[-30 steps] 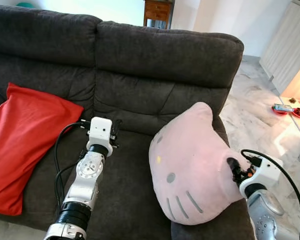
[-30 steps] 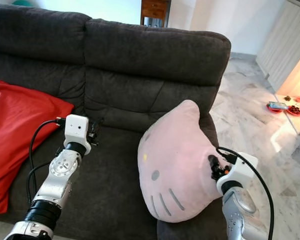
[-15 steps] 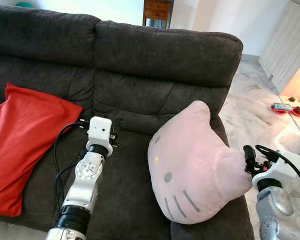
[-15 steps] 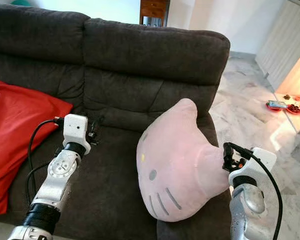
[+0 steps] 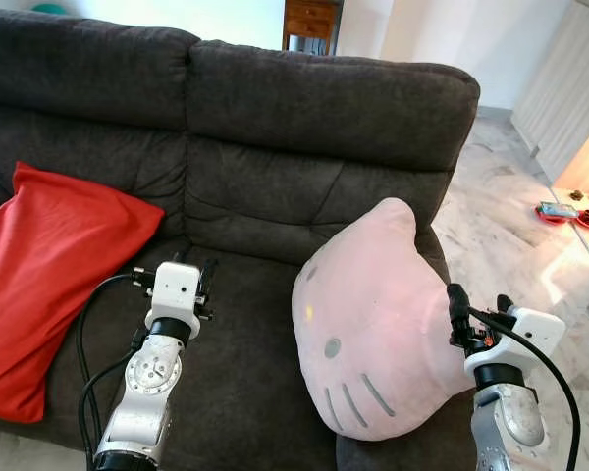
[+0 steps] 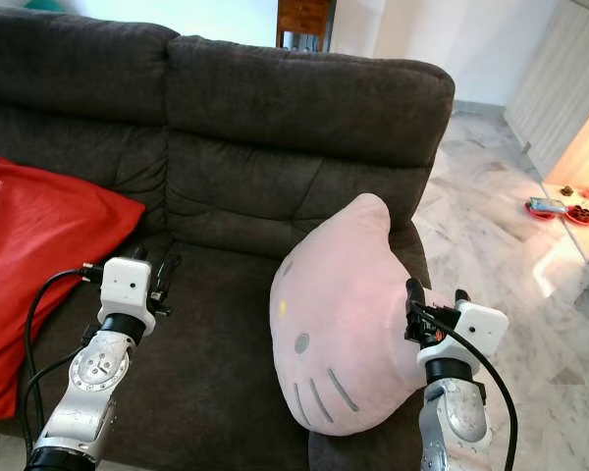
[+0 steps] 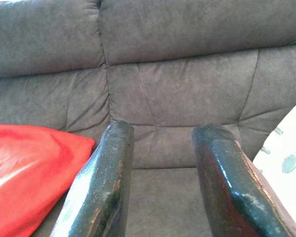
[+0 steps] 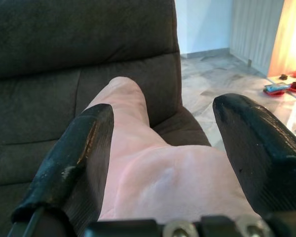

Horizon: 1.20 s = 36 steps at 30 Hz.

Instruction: Move the pillow to the sofa from floor

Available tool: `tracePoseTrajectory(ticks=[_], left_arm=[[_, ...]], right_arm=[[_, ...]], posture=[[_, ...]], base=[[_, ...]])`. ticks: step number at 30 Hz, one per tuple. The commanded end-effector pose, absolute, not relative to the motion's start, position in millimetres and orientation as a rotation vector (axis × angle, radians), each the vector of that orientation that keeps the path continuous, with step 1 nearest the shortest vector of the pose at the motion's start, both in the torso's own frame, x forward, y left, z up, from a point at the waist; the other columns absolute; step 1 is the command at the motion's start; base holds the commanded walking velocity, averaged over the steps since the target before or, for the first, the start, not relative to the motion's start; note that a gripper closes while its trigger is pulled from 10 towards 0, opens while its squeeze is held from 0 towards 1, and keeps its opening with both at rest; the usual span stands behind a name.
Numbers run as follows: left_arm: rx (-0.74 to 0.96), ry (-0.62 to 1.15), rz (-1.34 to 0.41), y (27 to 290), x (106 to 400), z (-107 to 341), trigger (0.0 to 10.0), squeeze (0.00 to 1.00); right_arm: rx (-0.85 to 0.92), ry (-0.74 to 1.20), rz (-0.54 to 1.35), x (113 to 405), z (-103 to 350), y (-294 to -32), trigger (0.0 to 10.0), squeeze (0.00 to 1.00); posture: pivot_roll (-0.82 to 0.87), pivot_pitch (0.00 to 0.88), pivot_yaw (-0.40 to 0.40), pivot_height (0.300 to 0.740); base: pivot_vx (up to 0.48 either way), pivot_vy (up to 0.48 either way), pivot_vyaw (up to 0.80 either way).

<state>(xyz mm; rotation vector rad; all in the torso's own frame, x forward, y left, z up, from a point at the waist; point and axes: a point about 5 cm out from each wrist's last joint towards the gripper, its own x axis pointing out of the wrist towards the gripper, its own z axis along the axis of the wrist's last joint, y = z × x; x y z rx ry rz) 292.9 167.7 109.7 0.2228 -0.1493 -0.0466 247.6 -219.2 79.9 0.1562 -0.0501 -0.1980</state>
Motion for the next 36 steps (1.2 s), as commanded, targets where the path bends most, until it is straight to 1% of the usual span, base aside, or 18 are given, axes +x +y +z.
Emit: tracePoseTrajectory(ticks=[1,5,8,16,22,24,28,36], left_arm=[[0.215,-0.203,-0.055,161.5,294.7,120.6,10.0,0.0],[0.202,-0.216,-0.064,157.3,293.2,123.3,10.0,0.0],[0.211,-0.212,-0.068,157.0,291.5,122.1,10.0,0.0],[0.212,-0.221,-0.048,160.7,291.1,125.0,10.0,0.0],[0.228,-0.222,-0.057,164.8,291.9,126.8,10.0,0.0],[0.232,-0.223,-0.066,165.7,293.5,128.5,10.0,0.0],[0.24,-0.222,-0.085,165.0,296.6,129.8,10.0,0.0],[0.245,-0.219,-0.097,164.3,299.7,129.5,10.0,0.0]], right_arm=[[0.138,-0.096,-0.211,249.1,89.5,-222.8,10.0,0.0],[0.129,-0.126,-0.214,250.4,95.5,-224.2,10.0,0.0],[0.133,-0.149,-0.199,255.3,99.2,-220.1,10.0,0.0],[0.154,-0.145,-0.179,261.9,96.0,-212.3,10.0,0.0],[0.154,-0.114,-0.194,261.4,86.4,-210.1,10.0,0.0],[0.164,-0.11,-0.198,260.3,83.0,-206.9,10.0,0.0],[0.181,-0.103,-0.213,258.9,78.7,-202.2,10.0,0.0],[0.18,-0.108,-0.21,259.7,77.9,-199.3,10.0,0.0]], posture=[[0.01,0.0,-0.085,0.74],[0.0,0.0,-0.083,0.74],[0.01,0.0,-0.079,0.74],[0.02,0.0,-0.084,0.74],[0.02,0.0,-0.058,0.74],[0.02,0.0,-0.034,0.74],[0.0,0.0,-0.012,0.74],[0.01,0.0,-0.006,0.74]], base=[[0.0,0.0,0.0],[0.0,0.0,0.0],[0.0,0.0,0.0],[-0.254,0.0,0.0],[-0.27,0.0,0.0],[-0.274,0.0,0.0],[-0.274,0.0,0.0],[-0.273,0.0,0.0]])
